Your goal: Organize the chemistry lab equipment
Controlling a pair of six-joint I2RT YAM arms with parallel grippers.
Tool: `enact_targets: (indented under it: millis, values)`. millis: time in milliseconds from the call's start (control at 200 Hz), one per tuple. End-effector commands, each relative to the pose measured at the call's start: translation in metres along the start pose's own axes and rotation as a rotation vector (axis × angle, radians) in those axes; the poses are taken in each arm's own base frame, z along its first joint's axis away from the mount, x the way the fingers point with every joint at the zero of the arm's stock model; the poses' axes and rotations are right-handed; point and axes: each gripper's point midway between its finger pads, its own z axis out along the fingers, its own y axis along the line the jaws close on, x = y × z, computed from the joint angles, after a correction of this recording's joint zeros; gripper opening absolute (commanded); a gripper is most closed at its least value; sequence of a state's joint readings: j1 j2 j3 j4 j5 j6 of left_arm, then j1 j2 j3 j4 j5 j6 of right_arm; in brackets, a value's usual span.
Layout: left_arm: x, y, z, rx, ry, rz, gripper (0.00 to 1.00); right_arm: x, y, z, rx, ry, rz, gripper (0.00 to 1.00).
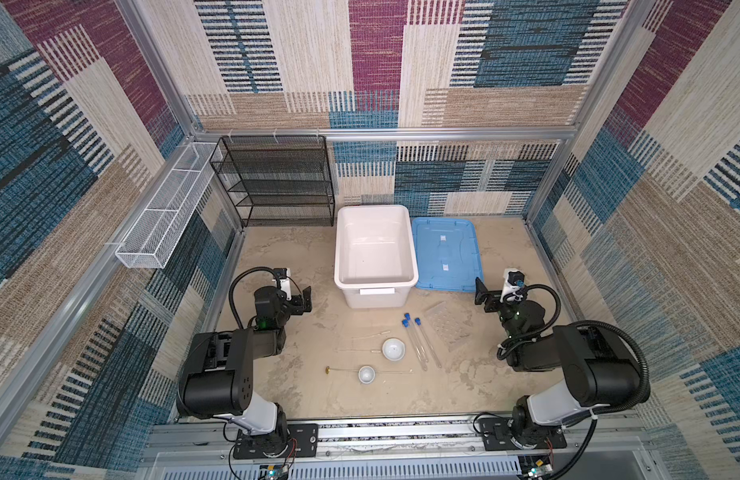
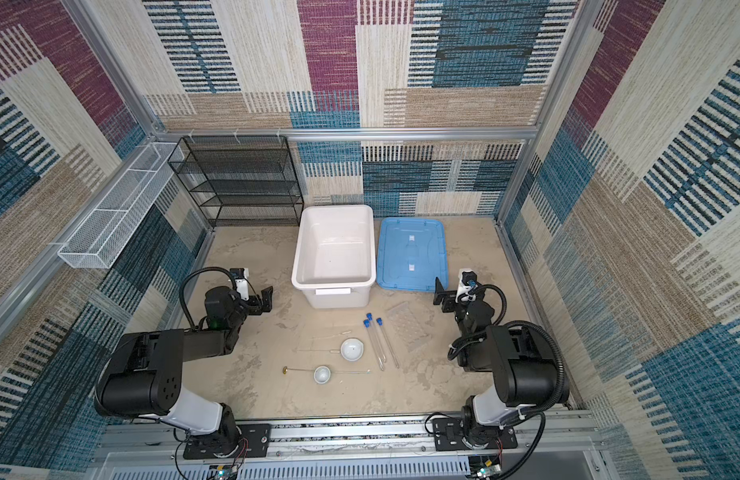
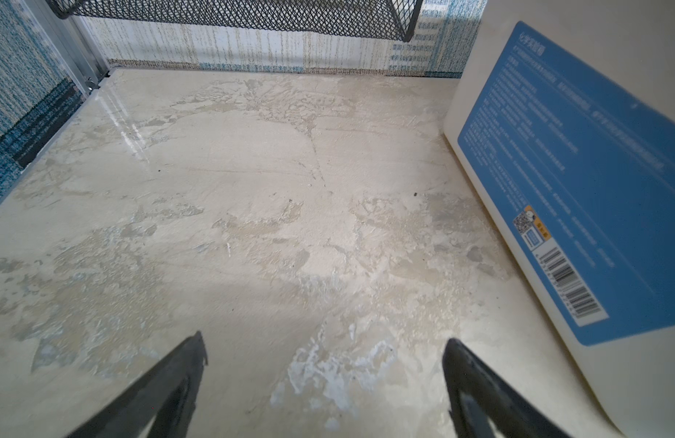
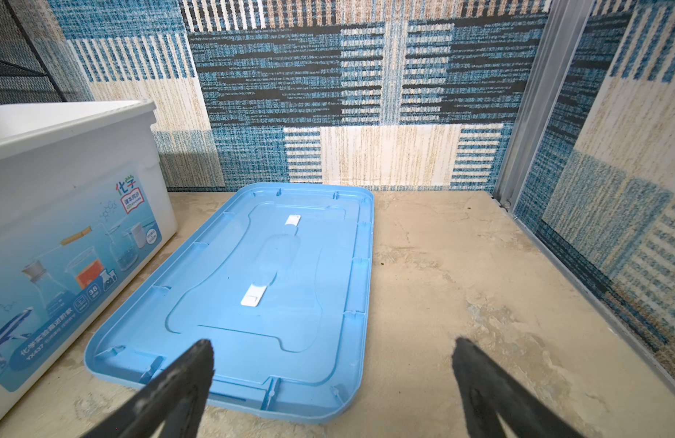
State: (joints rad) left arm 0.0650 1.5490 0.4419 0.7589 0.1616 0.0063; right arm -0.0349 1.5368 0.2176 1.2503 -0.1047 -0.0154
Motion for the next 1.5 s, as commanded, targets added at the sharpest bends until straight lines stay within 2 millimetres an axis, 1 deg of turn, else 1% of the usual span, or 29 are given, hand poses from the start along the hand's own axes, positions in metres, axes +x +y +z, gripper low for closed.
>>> enact_targets:
  millis: [0, 661, 751, 836, 911, 942, 967, 977, 987, 1007, 1032, 1052, 1077, 1112, 1142, 1182, 1212, 1267, 1317, 1347, 1432, 1472, 1492]
  values:
    - [-0.010, 0.000, -0.001, 0.000, -0.039, 0.025, 0.99, -0.005, 0.001, 0.000, -0.004, -0.021, -0.011, 0.99]
    - [-0.010, 0.000, -0.001, 0.000, -0.041, 0.024, 0.99, -0.006, 0.002, 0.001, -0.013, -0.015, -0.012, 0.99]
    - [-0.015, 0.006, -0.006, -0.040, -0.060, 0.008, 0.99, -0.009, 0.002, 0.002, -0.013, -0.014, -0.014, 0.99]
    - [-0.025, 0.015, -0.019, -0.101, -0.084, -0.010, 0.99, -0.019, 0.004, 0.003, -0.024, -0.012, -0.017, 0.99]
    - [-0.036, 0.021, -0.032, -0.151, -0.099, -0.025, 0.99, -0.033, 0.004, 0.002, -0.023, -0.018, -0.019, 0.99]
    - [-0.043, 0.024, -0.039, -0.174, -0.110, -0.033, 0.99, -0.040, 0.004, 0.000, -0.020, -0.026, -0.016, 0.99]
    - [-0.051, 0.027, -0.045, -0.201, -0.128, -0.057, 0.99, -0.047, 0.003, -0.001, -0.010, -0.036, 0.000, 0.99]
    - [-0.047, 0.029, -0.047, -0.214, -0.108, -0.078, 0.99, -0.049, 0.002, -0.002, -0.005, -0.040, 0.007, 0.99]
    - [-0.050, 0.032, -0.049, -0.231, -0.114, -0.101, 0.99, -0.053, 0.001, -0.003, 0.000, -0.046, 0.015, 0.99]
    - [-0.048, 0.037, -0.054, -0.264, -0.104, -0.148, 0.99, -0.060, 0.001, -0.004, 0.005, -0.053, 0.027, 0.99]
    - [-0.053, 0.042, -0.061, -0.294, -0.116, -0.198, 0.99, -0.067, 0.001, -0.004, 0.006, -0.054, 0.042, 0.99]
    - [-0.057, 0.043, -0.065, -0.302, -0.126, -0.224, 0.99, -0.075, 0.001, -0.005, 0.002, -0.062, 0.056, 0.99]
    - [-0.062, 0.042, -0.071, -0.300, -0.138, -0.274, 0.99, -0.080, 0.002, -0.005, 0.001, -0.052, 0.080, 0.99]
    - [-0.068, 0.040, -0.077, -0.286, -0.145, -0.349, 0.99, -0.087, 0.000, -0.006, 0.012, -0.038, 0.113, 0.99]
    - [-0.073, 0.034, -0.081, -0.252, -0.149, -0.380, 0.99, -0.092, -0.004, -0.006, 0.035, -0.021, 0.156, 0.99]
    - [-0.084, 0.020, -0.084, -0.168, -0.176, -0.401, 0.99, -0.094, -0.008, -0.006, 0.067, 0.008, 0.215, 0.99]
    - [-0.091, 0.009, -0.086, -0.098, -0.194, -0.428, 0.99, -0.095, -0.007, -0.006, 0.065, 0.033, 0.234, 0.99]
    - [-0.100, -0.005, -0.089, -0.004, -0.212, -0.506, 0.99, -0.096, 0.002, -0.008, 0.018, 0.082, 0.257, 0.99]
    - [-0.111, -0.025, -0.093, 0.122, -0.214, -0.535, 0.99, -0.098, 0.010, -0.010, -0.023, 0.118, 0.291, 0.99]
    - [-0.115, -0.034, -0.095, 0.165, -0.203, -0.563, 0.99, -0.100, 0.018, -0.013, -0.063, 0.134, 0.306, 0.99]
    - [-0.112, -0.055, -0.103, 0.214, -0.127, -0.634, 0.99, -0.101, 0.042, -0.022, -0.193, 0.185, 0.348, 0.99]
    - [-0.111, -0.068, -0.109, 0.225, -0.082, -0.617, 0.99, -0.098, 0.051, -0.026, -0.241, 0.223, 0.367, 0.99]
    - [-0.109, -0.080, -0.112, 0.236, -0.055, -0.590, 0.99, -0.095, 0.055, -0.028, -0.260, 0.247, 0.374, 0.99]
